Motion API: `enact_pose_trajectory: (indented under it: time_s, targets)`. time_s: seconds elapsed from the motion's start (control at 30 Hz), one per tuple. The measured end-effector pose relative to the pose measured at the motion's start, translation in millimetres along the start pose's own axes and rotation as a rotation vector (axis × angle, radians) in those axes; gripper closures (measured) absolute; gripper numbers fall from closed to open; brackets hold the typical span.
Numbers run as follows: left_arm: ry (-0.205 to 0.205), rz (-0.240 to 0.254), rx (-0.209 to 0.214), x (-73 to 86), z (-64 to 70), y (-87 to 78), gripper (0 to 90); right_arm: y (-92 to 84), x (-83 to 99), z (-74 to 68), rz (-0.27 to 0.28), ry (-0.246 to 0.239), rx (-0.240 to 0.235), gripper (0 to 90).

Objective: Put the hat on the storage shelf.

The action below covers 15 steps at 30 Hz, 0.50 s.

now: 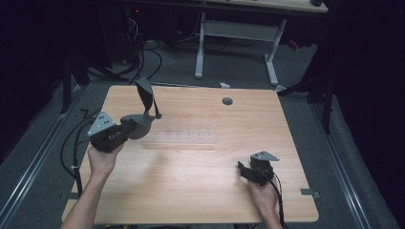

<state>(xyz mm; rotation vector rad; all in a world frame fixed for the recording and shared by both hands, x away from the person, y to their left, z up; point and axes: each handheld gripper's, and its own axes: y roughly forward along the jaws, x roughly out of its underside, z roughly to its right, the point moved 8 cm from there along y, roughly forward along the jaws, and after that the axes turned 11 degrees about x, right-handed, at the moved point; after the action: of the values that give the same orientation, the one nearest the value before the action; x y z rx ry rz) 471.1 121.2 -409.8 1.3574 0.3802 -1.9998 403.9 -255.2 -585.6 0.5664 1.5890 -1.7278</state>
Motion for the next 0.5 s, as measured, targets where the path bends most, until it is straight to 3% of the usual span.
enact_pose_trajectory:
  time_s: [0.5]
  targets:
    - [0.017, -0.012, -0.048, 9.2, -27.2, 17.2, 86.5, 0.0, 0.0, -0.1, 0.0, 0.0, 0.0, 41.5]
